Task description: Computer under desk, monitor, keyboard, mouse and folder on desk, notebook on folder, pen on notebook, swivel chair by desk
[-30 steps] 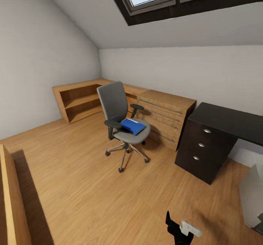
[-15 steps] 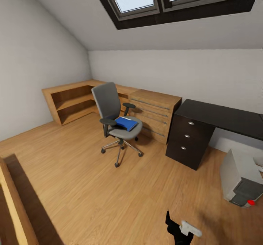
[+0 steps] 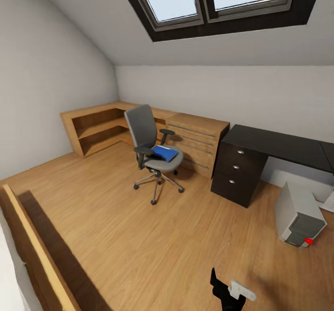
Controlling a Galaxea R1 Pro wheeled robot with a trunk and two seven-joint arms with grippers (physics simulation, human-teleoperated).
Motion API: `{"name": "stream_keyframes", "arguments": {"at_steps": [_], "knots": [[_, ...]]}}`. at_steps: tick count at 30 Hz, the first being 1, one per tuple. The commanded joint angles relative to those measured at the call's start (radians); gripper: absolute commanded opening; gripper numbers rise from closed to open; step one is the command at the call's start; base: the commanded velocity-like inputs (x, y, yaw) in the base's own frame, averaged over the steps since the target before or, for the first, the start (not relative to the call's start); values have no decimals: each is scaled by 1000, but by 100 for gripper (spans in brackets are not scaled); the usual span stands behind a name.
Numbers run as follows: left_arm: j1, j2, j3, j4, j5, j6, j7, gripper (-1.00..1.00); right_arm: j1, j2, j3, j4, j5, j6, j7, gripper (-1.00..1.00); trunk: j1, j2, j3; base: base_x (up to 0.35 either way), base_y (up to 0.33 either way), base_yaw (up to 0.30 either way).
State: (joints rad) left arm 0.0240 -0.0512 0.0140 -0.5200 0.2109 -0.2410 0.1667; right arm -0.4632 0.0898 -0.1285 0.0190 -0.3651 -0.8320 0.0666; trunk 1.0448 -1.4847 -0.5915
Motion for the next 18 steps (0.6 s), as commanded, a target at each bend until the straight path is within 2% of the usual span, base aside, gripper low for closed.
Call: {"name": "stream_keyframes", "arguments": {"at_steps": [1,16,18], "knots": [[1,-1,1,-2,4,-1,1,100,-1,0,-8,2,-2,-4,7,100,-4,7,3,-245,119,0],[1,-1,0,-2,1,-1,-1,100,0,-1,-8,1,-2,-4,7,100,-8,14,6,-25,13,0],[1,-1,0,-2,1,-1,-1,100,0,0,-8,2,-2,-4,7,100,-16,28,12,0,0,0]]}}
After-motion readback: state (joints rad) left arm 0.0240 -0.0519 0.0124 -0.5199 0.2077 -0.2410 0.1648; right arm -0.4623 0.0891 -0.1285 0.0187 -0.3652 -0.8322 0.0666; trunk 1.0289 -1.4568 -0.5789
